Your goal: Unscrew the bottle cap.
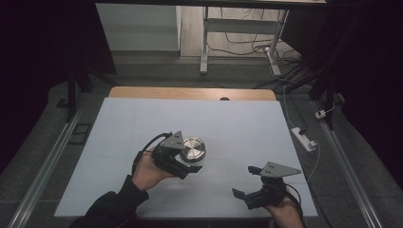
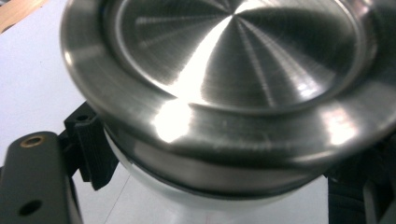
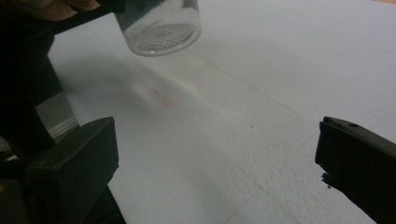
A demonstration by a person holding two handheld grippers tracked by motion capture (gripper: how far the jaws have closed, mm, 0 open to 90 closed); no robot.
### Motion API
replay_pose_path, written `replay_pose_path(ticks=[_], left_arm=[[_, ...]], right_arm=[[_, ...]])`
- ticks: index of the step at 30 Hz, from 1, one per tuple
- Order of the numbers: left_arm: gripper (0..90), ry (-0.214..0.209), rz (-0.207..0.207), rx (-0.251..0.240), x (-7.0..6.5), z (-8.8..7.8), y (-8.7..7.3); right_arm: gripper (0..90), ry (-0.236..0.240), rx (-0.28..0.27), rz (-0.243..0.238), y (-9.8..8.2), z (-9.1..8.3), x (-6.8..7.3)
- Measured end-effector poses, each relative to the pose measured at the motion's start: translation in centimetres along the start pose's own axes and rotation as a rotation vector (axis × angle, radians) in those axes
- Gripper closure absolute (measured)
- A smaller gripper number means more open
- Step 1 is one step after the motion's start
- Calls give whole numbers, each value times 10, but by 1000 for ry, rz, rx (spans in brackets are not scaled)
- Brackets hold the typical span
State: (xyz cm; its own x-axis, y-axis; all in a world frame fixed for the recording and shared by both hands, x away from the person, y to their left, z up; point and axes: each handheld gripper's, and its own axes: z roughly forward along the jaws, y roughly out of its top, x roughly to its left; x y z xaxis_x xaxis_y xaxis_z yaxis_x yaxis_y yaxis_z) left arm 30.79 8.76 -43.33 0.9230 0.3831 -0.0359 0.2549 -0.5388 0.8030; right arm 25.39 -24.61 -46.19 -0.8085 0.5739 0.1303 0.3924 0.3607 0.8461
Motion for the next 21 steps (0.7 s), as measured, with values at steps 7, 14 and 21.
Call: replay_pose_path(ticks=[7, 14, 21], left_arm=[[159, -15, -6, -12, 1, -1, 0], [159, -14, -4, -12, 0, -1, 0], [159, -10, -5, -19, -1, -2, 1]], right_arm=[[0, 34, -22, -4, 14, 4, 4], [0, 76, -22, -9, 34, 11, 9], [0, 80, -1, -52, 53, 22, 16]])
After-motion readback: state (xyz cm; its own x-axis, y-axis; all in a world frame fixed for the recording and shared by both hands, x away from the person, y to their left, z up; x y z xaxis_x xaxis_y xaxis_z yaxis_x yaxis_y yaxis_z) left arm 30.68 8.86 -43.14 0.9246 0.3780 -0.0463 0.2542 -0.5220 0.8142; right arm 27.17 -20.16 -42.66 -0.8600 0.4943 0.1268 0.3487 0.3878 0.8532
